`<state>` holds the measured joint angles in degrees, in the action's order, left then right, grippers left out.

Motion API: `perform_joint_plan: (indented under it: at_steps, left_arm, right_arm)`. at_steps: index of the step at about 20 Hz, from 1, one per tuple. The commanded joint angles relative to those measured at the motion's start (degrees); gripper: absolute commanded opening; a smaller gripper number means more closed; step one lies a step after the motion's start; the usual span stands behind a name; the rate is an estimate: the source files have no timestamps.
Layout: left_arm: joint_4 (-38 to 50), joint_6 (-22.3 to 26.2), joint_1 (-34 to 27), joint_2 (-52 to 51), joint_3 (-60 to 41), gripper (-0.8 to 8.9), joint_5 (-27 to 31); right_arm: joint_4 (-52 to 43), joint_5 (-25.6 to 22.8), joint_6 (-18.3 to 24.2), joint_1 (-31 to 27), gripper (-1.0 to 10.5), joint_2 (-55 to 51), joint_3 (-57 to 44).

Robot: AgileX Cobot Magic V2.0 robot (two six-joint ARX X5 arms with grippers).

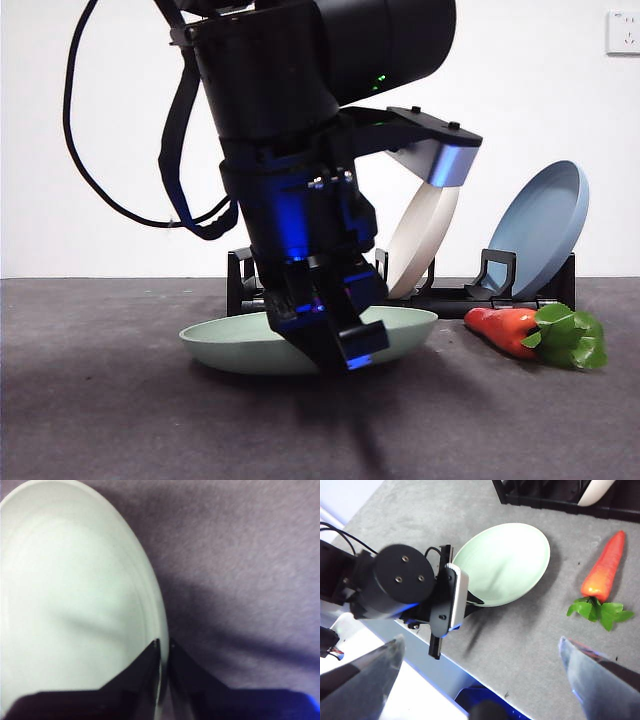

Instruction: Take the green plate from the plate rack,put the plate on the table,take the carrot from the table,put the carrot in the plate

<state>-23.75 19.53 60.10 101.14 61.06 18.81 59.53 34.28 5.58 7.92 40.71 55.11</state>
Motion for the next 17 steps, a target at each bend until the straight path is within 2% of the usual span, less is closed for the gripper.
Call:
perform_joint_plan:
  at_steps: [1, 5, 8, 12, 15, 17]
  left_arm:
    - [-1.22, -3.19, 0.24, 0.94, -0.55, 2.7, -2.75]
    - [-0.96, -4.96, 0.26, 0.81, -0.07, 2.91, -2.78]
    - [-2.25, -6.97, 0.31, -1.55, 1.05, 2.92, -2.84]
    - [-5.09, -16.33, 1.14, -9.68, 3.78, 2.92, -5.09]
    - [-4.9, -23.23, 2.21, -18.27, 4.24, 2.91, -8.13]
    - [-5.09, -28.39, 2.89, -25.03, 4.24, 2.91, -9.53]
  right_arm:
    - [-0.61, -0.17, -0.11, 0.11, 6.3, 1.11, 0.22]
    - [-1.77, -0.72, -0.13, 0.11, 6.3, 4.63, 0.22]
    - [-4.85, -4.63, -0.26, 0.13, 6.3, 8.76, 0.22]
    - [-13.97, -7.91, -4.57, 0.13, 6.3, 16.72, 0.22]
    - [-19.06, -10.23, -4.7, 0.61, 6.3, 24.2, 0.22]
    - [-21.57, -14.01, -4.72, 1.73, 6.2, 30.16, 0.22]
